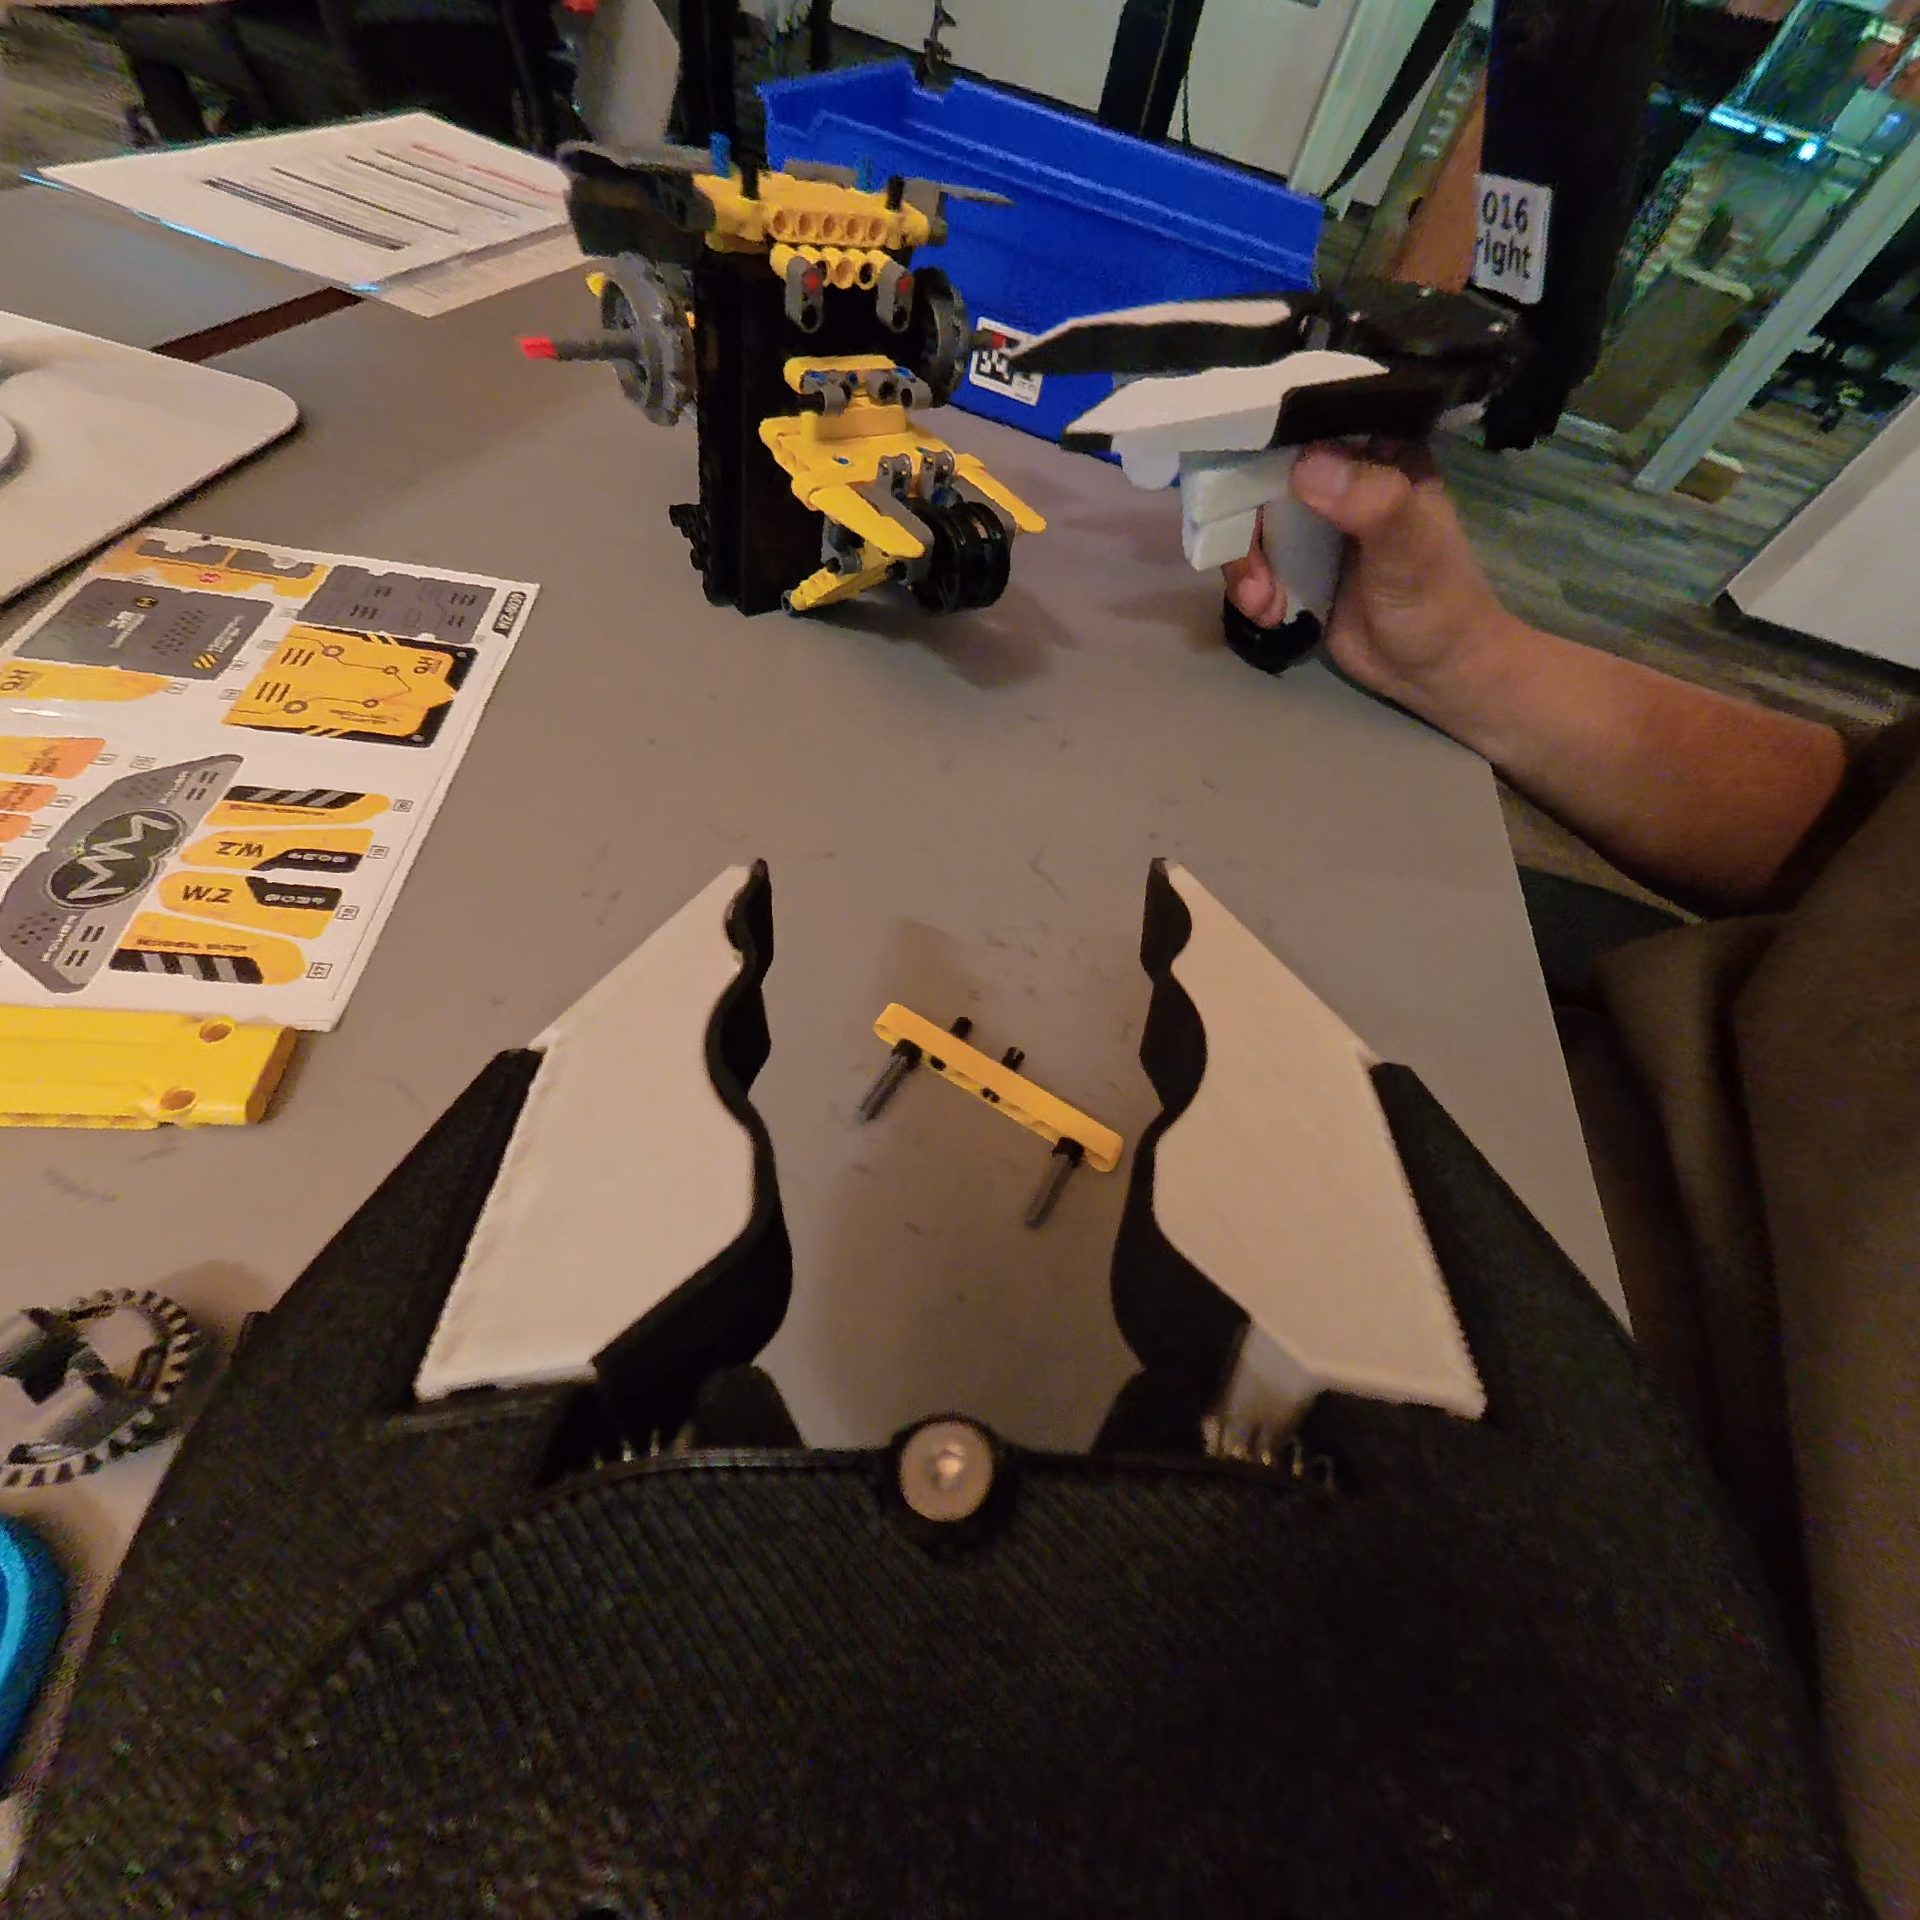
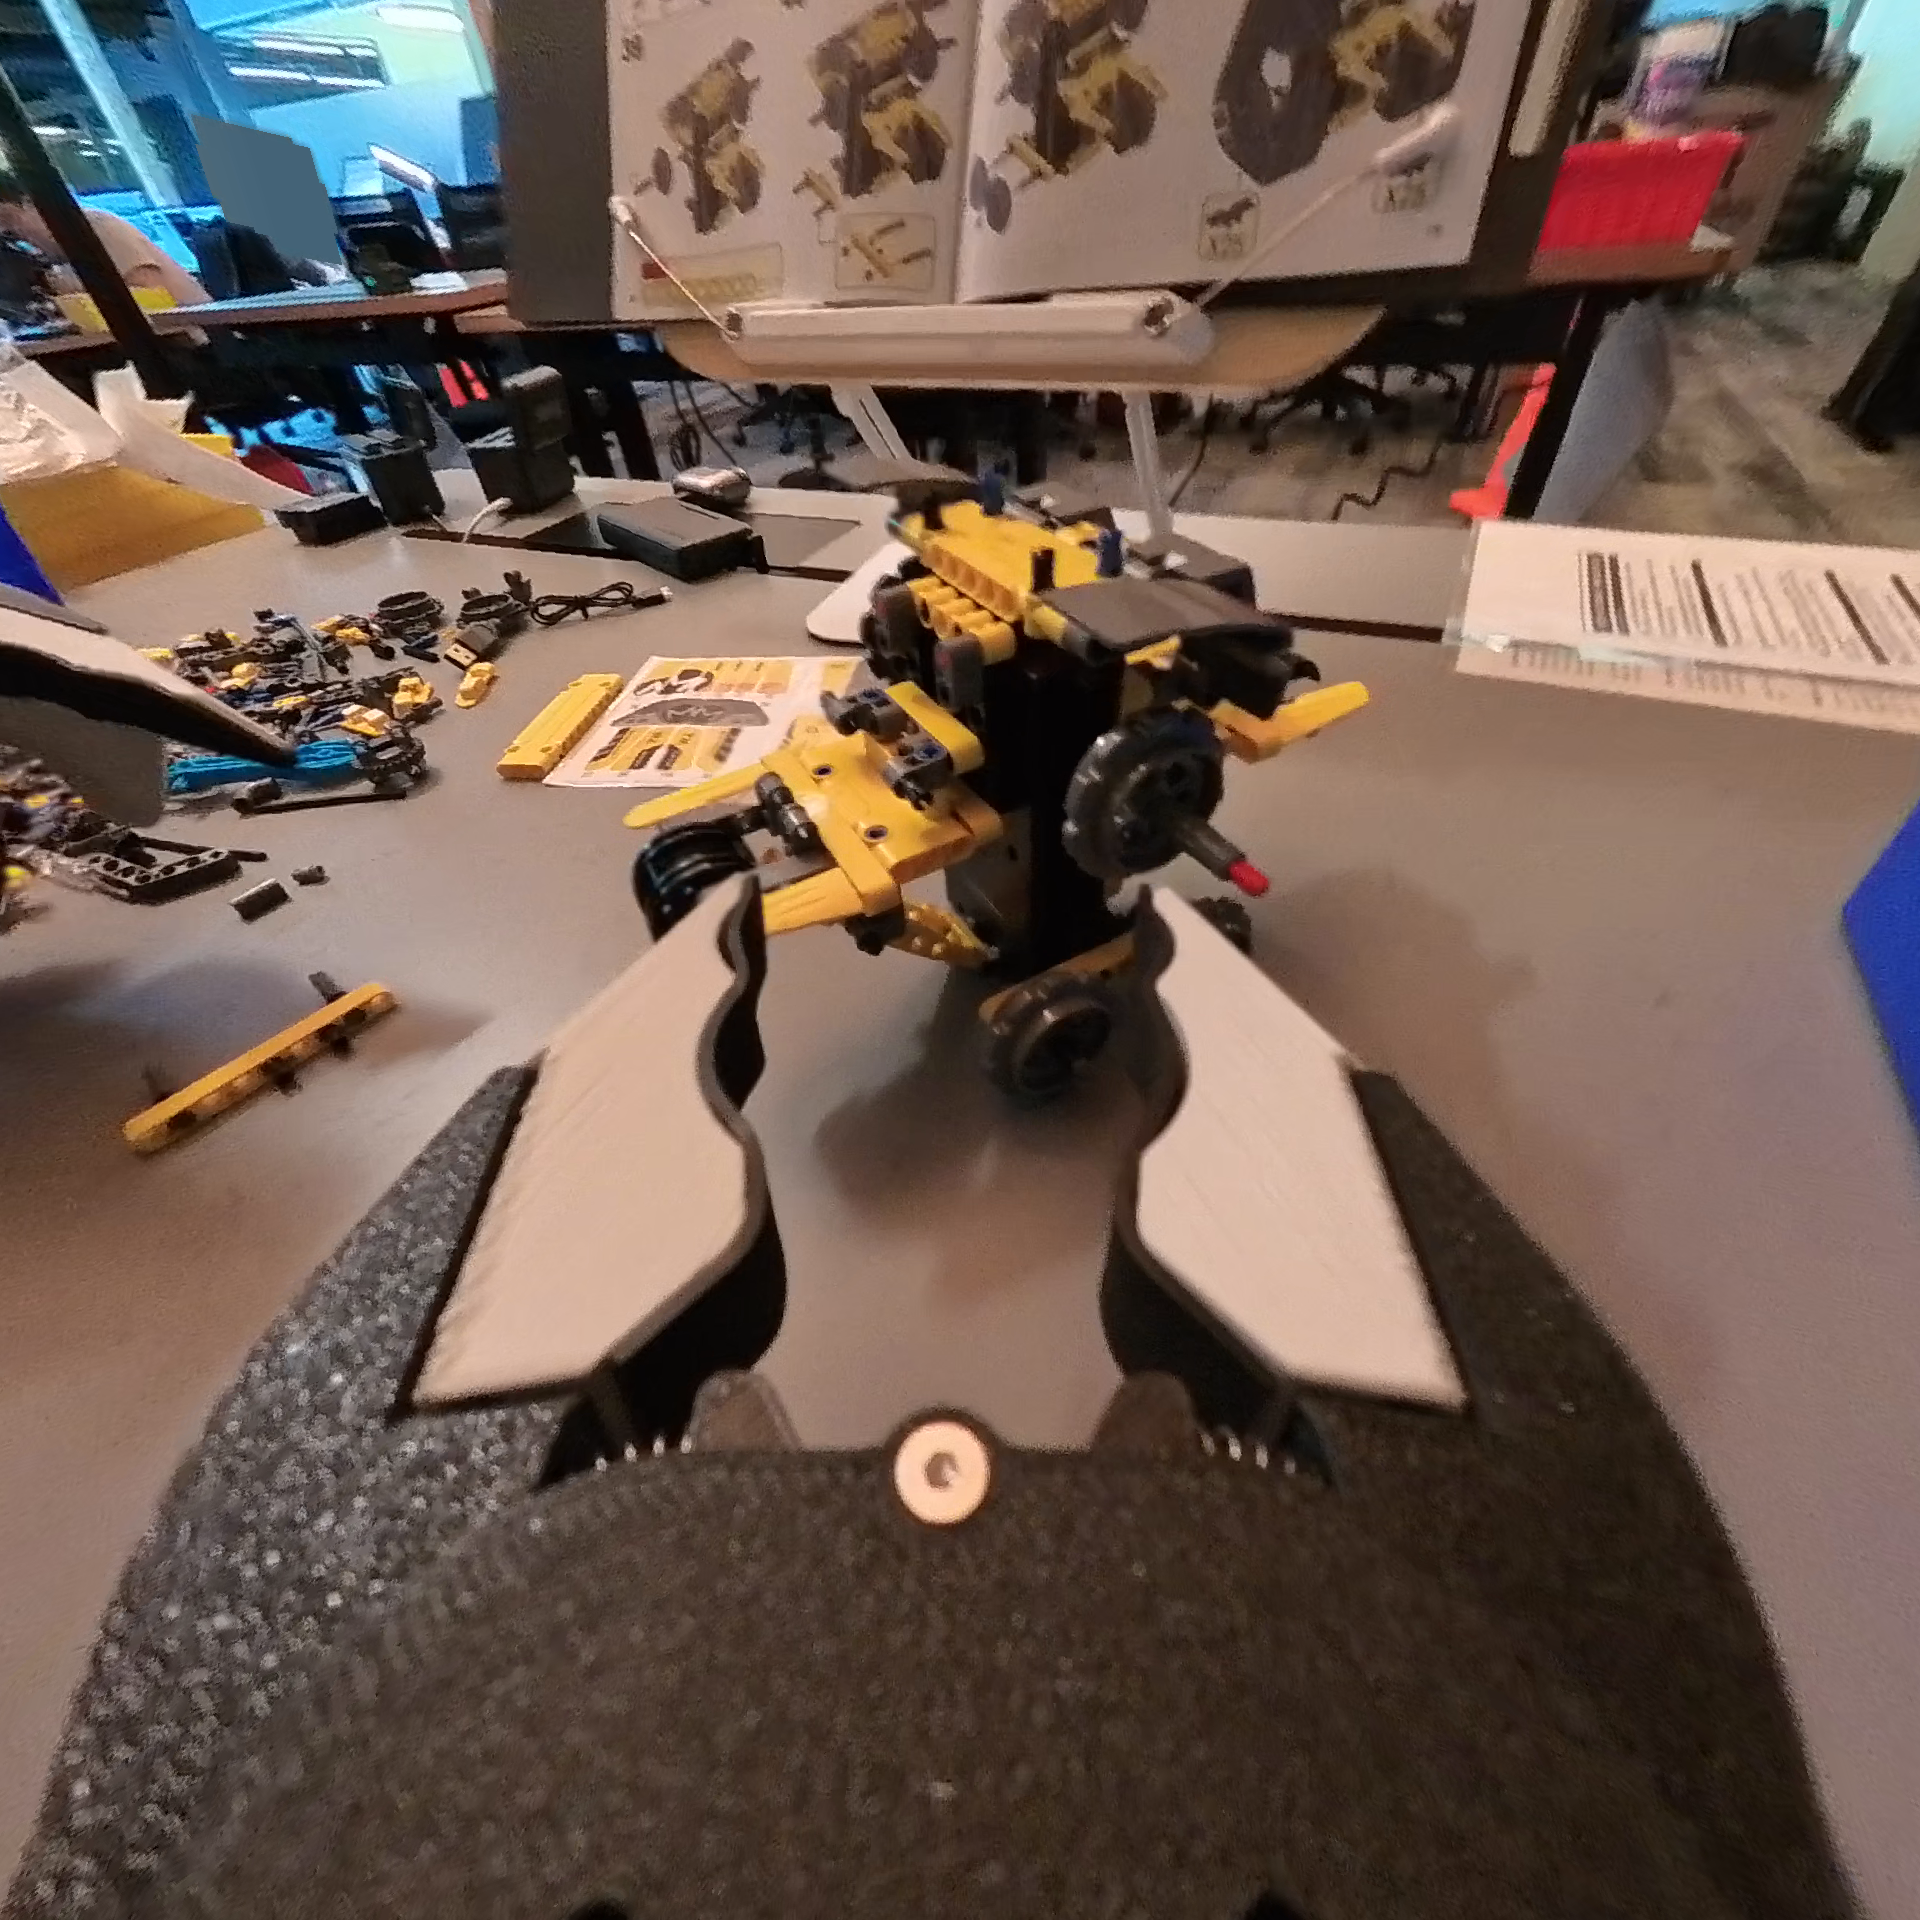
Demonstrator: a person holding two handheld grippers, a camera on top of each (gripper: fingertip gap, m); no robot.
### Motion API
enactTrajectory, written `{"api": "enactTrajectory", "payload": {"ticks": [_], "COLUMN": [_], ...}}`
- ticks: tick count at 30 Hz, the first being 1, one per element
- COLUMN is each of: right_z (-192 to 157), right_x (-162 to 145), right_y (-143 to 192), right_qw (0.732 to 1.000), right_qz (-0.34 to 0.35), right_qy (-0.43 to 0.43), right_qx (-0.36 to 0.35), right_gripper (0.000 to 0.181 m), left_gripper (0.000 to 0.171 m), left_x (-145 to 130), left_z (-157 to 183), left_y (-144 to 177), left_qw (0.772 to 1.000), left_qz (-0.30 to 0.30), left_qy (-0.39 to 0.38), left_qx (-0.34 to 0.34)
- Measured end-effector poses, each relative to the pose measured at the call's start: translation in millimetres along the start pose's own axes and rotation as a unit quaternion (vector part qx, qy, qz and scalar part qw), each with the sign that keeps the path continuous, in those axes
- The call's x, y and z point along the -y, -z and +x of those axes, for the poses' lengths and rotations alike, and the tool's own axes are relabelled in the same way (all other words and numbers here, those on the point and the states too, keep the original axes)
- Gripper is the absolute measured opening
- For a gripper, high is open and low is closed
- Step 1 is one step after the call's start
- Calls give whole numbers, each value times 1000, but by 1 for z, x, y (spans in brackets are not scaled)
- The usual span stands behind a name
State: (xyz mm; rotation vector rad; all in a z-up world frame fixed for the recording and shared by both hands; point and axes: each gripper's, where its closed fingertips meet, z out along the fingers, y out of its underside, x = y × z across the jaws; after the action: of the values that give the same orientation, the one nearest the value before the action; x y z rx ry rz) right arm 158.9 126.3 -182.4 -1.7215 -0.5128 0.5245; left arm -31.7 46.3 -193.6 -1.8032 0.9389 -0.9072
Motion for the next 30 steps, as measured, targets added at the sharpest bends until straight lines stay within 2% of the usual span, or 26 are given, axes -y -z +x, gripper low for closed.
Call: {"api": "enactTrajectory", "payload": {"ticks": [7,12,19,30], "right_z": [14,16,31,17], "right_x": [-16,-23,-31,-46], "right_y": [-8,-13,-18,-29], "right_qw": [997,993,988,984], "right_qz": [-52,-76,-99,-158], "right_qy": [-64,-88,-115,-84], "right_qx": [-2,20,-14,14], "right_gripper": [64,45,43,56], "left_gripper": [72,72,71,71], "left_x": [1,-2,-5,-7], "left_z": [-7,-10,-13,-14], "left_y": [1,-2,-2,-5], "left_qw": [999,999,999,998], "left_qz": [17,15,13,10], "left_qy": [28,38,43,57], "left_qx": [0,0,2,-6]}}
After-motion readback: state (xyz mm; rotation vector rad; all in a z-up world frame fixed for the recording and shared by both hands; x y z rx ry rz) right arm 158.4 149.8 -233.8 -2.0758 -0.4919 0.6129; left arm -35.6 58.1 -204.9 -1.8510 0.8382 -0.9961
